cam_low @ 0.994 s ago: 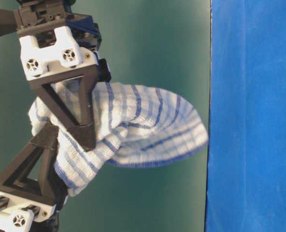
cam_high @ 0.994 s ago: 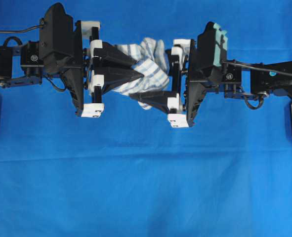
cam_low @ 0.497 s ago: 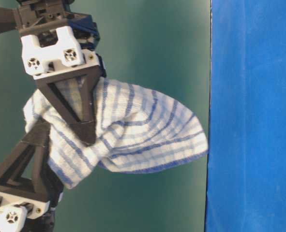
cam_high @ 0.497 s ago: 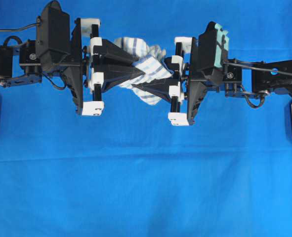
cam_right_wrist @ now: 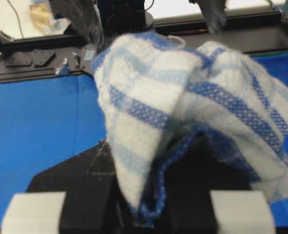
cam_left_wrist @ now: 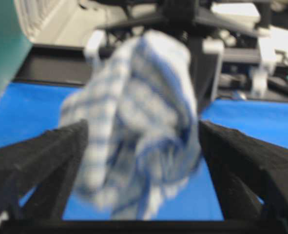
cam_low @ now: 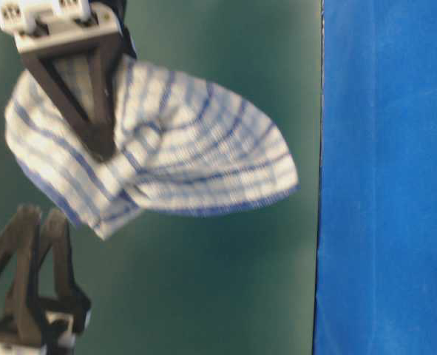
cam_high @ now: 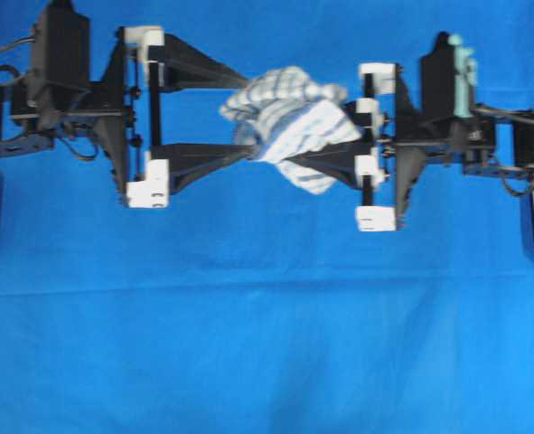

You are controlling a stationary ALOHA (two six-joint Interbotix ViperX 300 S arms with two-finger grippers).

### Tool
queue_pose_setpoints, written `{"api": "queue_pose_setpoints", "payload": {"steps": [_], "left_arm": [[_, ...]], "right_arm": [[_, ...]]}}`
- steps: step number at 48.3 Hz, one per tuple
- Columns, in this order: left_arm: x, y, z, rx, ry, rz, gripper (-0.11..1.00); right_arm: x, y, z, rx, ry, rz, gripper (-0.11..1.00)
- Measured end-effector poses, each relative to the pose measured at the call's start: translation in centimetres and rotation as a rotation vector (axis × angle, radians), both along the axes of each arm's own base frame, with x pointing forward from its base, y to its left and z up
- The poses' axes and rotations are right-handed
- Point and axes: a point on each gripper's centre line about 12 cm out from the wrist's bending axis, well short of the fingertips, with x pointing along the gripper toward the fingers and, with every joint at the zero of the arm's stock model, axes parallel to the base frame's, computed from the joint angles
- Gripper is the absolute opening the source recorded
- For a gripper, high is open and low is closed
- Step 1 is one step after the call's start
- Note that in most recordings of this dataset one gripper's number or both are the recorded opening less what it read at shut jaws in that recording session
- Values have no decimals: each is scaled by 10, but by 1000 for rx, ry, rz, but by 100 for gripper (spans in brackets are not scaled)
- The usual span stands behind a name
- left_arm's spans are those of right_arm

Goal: Hand over the towel.
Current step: 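Open the left gripper and pull it back to the left, then lower the towel with the right gripper onto the table center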

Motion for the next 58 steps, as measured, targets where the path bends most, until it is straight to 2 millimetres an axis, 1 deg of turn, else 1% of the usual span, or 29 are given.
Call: {"api": "queue_pose_setpoints", "payload": {"steps": [12, 18, 23, 27, 31, 37, 44, 54, 55, 58], "left_arm": [[-42, -3, 1, 1, -15, -1, 94], [-60, -5, 1, -2, -19, -1, 94], [-68, -5, 2, -1, -29, -1, 94], [-68, -5, 2, -1, -29, -1, 94], [-67, -5, 1, -2, -25, -1, 94], [-66, -5, -1, 1, -17, -1, 94], [-65, -5, -2, -1, -15, -1, 94], [-65, -5, -2, -1, -15, -1, 94], [-65, -5, -2, 1, -17, -2, 94], [-66, -5, -2, -1, -17, -1, 94]], "right_arm": [[-33, 3, 8, -2, -20, 2, 12], [-47, 3, 11, 0, -11, 3, 11], [-51, 4, 12, 1, -15, 2, 12], [-51, 3, 13, -1, -17, 1, 12], [-48, 3, 8, 2, 3, 2, 12], [-34, 2, -8, 7, 83, 1, 12], [-10, -5, -35, 22, 249, -17, 12], [22, -18, -87, 46, 503, -44, 12], [25, -20, -96, 46, 540, -45, 12], [32, -23, -113, 55, 602, -53, 12]]}}
